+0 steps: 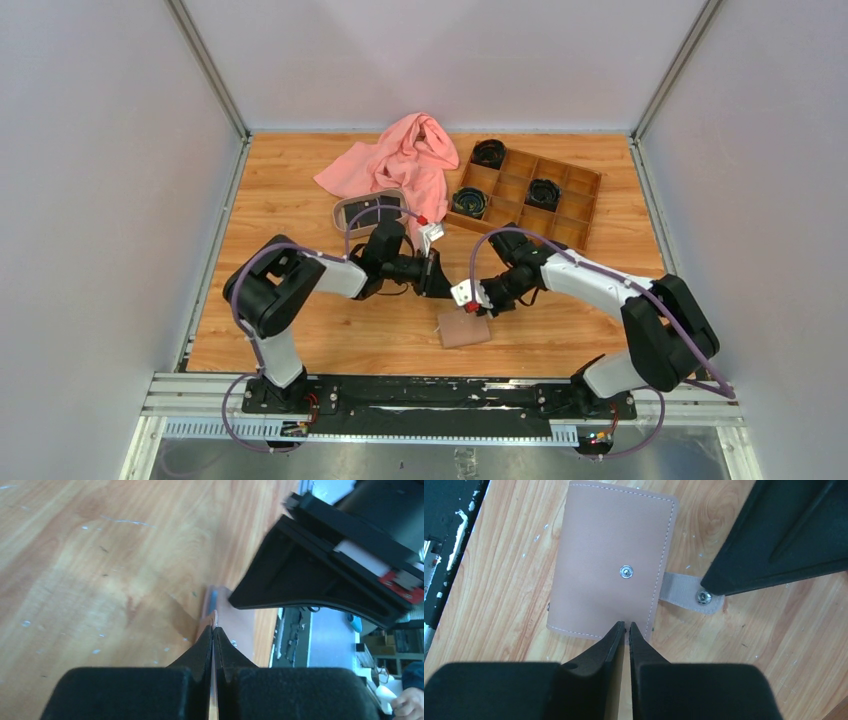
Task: Put the credit cards into the card holder
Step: Close the card holder at the center of the board.
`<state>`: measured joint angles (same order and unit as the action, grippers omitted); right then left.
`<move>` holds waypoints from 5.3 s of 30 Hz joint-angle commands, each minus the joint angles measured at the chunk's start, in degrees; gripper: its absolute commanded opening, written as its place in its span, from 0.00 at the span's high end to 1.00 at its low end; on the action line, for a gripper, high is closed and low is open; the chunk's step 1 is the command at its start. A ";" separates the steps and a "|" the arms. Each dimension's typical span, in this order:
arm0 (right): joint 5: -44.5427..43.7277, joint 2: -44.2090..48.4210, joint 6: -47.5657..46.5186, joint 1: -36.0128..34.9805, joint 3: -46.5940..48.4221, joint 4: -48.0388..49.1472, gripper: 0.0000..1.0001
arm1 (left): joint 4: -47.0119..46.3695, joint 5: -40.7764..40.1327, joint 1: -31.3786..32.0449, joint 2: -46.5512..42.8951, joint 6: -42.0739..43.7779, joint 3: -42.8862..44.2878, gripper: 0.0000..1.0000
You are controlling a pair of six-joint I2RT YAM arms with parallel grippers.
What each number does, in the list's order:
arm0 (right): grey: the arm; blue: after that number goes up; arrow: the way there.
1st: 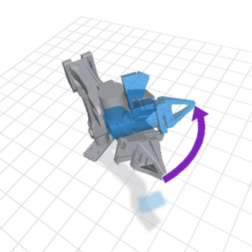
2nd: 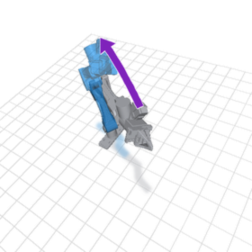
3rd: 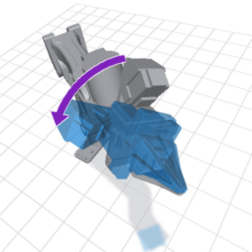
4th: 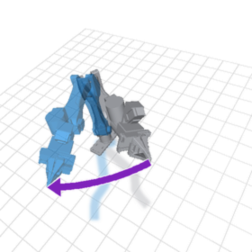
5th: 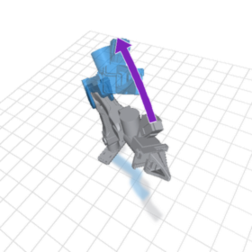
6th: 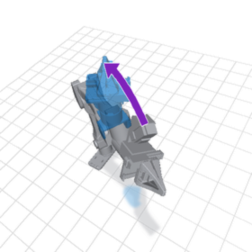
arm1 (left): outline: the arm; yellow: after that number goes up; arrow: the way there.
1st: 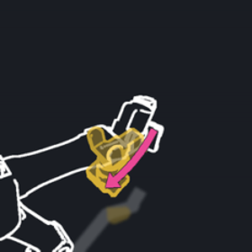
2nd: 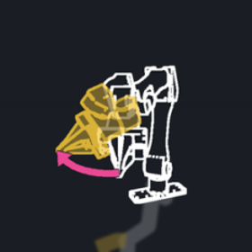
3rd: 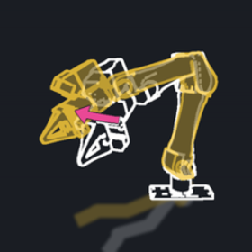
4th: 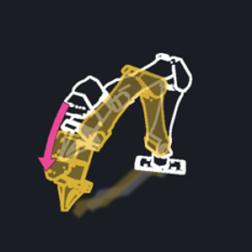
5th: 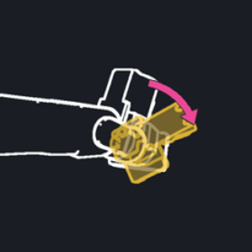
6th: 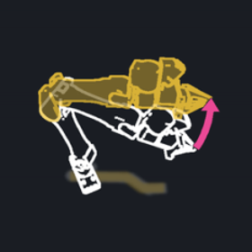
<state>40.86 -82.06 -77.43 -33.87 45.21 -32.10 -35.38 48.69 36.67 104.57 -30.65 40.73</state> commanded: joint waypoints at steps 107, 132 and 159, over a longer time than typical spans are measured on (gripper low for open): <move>-6.94 1.49 -3.25 -12.36 -6.19 2.85 0.77 | 27.08 -9.49 3.02 -5.74 8.11 5.93 0.80; -7.20 1.38 -3.70 -12.45 -6.17 2.48 0.77 | 23.98 -7.52 1.31 -4.59 4.15 4.27 0.84; -7.40 1.16 -3.71 -12.54 -6.08 2.35 0.78 | 24.03 -5.97 0.88 -5.06 4.04 3.60 0.90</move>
<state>38.46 -78.30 -79.96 -45.15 40.32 -29.61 -10.68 41.60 37.95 99.70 -26.22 45.21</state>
